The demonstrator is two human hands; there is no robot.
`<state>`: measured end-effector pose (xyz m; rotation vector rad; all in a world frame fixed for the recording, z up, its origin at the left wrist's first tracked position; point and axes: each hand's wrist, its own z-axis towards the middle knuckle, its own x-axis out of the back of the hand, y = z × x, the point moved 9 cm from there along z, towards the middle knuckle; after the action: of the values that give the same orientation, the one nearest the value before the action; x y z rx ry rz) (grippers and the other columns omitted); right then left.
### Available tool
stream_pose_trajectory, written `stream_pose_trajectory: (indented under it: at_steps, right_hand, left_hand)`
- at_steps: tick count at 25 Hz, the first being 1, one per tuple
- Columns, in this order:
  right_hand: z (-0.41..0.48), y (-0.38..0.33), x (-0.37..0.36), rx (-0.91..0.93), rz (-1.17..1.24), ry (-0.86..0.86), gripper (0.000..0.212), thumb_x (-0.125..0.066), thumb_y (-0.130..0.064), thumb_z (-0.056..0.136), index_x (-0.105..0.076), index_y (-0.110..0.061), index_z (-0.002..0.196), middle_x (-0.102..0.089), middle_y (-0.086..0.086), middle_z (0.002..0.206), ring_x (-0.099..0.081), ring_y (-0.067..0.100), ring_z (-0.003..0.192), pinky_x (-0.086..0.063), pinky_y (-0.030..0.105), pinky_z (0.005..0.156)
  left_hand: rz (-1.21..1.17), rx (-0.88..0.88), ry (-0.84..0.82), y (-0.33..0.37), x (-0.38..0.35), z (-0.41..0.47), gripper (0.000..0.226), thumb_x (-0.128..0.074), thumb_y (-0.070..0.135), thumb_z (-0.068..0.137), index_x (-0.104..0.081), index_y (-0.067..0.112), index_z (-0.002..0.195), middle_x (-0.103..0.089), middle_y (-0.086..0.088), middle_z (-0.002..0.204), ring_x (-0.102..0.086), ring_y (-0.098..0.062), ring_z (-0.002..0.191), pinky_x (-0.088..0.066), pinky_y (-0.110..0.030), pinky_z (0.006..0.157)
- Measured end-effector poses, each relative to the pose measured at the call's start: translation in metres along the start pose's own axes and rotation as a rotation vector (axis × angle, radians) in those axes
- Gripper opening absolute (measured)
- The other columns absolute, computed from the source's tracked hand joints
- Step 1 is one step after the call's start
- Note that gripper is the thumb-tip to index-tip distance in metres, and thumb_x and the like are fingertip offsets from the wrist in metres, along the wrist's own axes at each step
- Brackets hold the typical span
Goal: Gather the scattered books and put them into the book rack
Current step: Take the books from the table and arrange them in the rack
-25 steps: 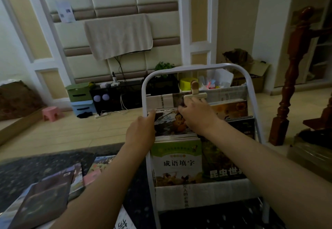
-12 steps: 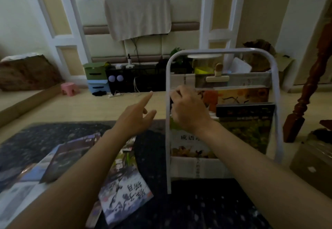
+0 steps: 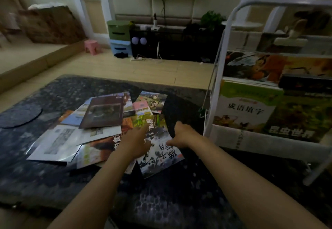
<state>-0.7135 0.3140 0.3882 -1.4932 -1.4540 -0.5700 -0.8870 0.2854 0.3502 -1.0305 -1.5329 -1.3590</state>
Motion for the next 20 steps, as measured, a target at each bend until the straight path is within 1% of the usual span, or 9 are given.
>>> stream_pose_trajectory:
  at_steps: [1, 3, 5, 7, 9, 11, 14, 17, 20]
  right_hand:
    - [0.005, 0.005, -0.015, -0.043, 0.005, -0.056, 0.084, -0.075, -0.048, 0.084, -0.032, -0.004, 0.142, -0.049, 0.014, 0.133, -0.056, 0.028, 0.103, -0.051, 0.036, 0.079]
    - [0.012, 0.011, -0.039, -0.098, -0.018, -0.139, 0.087, -0.076, -0.052, 0.081, -0.036, -0.002, 0.139, -0.050, 0.013, 0.134, -0.058, 0.029, 0.109, -0.054, 0.038, 0.087]
    - [0.020, 0.016, -0.053, -0.134, -0.024, -0.165, 0.084, -0.080, -0.051, 0.077, -0.041, -0.001, 0.134, -0.051, 0.013, 0.134, -0.058, 0.029, 0.112, -0.054, 0.039, 0.092]
    - [0.029, 0.022, -0.059, -0.170, 0.003, -0.157, 0.086, -0.084, -0.049, 0.072, -0.044, -0.002, 0.131, -0.053, 0.011, 0.129, -0.058, 0.028, 0.110, -0.054, 0.039, 0.092]
    - [0.038, 0.029, -0.064, -0.197, 0.040, -0.156, 0.087, -0.088, -0.050, 0.066, -0.046, -0.006, 0.129, -0.054, 0.010, 0.126, -0.058, 0.028, 0.108, -0.054, 0.040, 0.091]
    - [0.045, 0.036, -0.067, -0.209, 0.066, -0.146, 0.089, -0.090, -0.051, 0.059, -0.048, -0.008, 0.124, -0.055, 0.008, 0.122, -0.059, 0.027, 0.105, -0.055, 0.041, 0.090]
    - [0.052, 0.044, -0.070, -0.214, 0.119, -0.097, 0.079, -0.093, -0.053, 0.049, -0.057, -0.014, 0.107, -0.061, 0.004, 0.108, -0.062, 0.023, 0.094, -0.057, 0.043, 0.087]
    - [0.053, 0.046, -0.071, -0.213, 0.133, -0.095, 0.070, -0.094, -0.053, 0.047, -0.062, -0.015, 0.097, -0.064, 0.003, 0.100, -0.064, 0.021, 0.088, -0.058, 0.042, 0.084]
    - [0.053, 0.046, -0.070, -0.198, 0.162, -0.090, 0.067, -0.095, -0.053, 0.047, -0.065, -0.014, 0.093, -0.066, 0.002, 0.096, -0.065, 0.020, 0.085, -0.059, 0.041, 0.082]
  left_hand:
    - [0.010, -0.004, 0.018, -0.005, -0.009, 0.000, 0.074, -0.058, 0.052, 0.087, -0.027, 0.027, 0.150, -0.046, -0.010, 0.143, -0.049, -0.034, 0.123, -0.046, -0.045, 0.096]
    - [0.022, -0.028, 0.048, -0.006, -0.023, -0.002, 0.083, -0.057, 0.062, 0.082, -0.027, 0.026, 0.151, -0.037, -0.007, 0.151, -0.040, -0.032, 0.134, -0.039, -0.048, 0.105]
    - [0.047, -0.019, 0.064, -0.006, -0.036, -0.003, 0.093, -0.055, 0.072, 0.077, -0.023, 0.029, 0.153, -0.026, -0.007, 0.157, -0.024, -0.029, 0.144, -0.025, -0.053, 0.114]
    - [0.056, 0.010, 0.063, -0.008, -0.048, -0.002, 0.098, -0.055, 0.076, 0.075, -0.018, 0.031, 0.154, -0.014, -0.007, 0.161, -0.007, -0.028, 0.149, -0.007, -0.055, 0.118]
    - [0.058, 0.032, 0.033, -0.008, -0.052, 0.006, 0.102, -0.056, 0.077, 0.074, -0.013, 0.031, 0.154, -0.009, -0.008, 0.162, -0.002, -0.028, 0.150, -0.001, -0.056, 0.117]
    - [0.095, 0.034, 0.043, -0.003, -0.049, 0.012, 0.103, -0.058, 0.077, 0.073, -0.015, 0.029, 0.153, -0.016, -0.011, 0.158, -0.010, -0.031, 0.147, -0.005, -0.058, 0.117]
    - [0.126, 0.034, 0.071, -0.001, -0.043, 0.016, 0.103, -0.062, 0.077, 0.070, -0.021, 0.026, 0.149, -0.025, -0.012, 0.152, -0.020, -0.033, 0.142, -0.013, -0.057, 0.116]
    - [0.117, 0.036, 0.097, -0.001, -0.039, 0.015, 0.100, -0.065, 0.075, 0.069, -0.027, 0.024, 0.147, -0.028, -0.010, 0.150, -0.025, -0.033, 0.139, -0.018, -0.050, 0.113]
    - [0.082, 0.022, 0.149, 0.001, -0.033, 0.014, 0.093, -0.069, 0.070, 0.069, -0.034, 0.023, 0.141, -0.036, -0.009, 0.138, -0.035, -0.032, 0.127, -0.028, -0.044, 0.105]
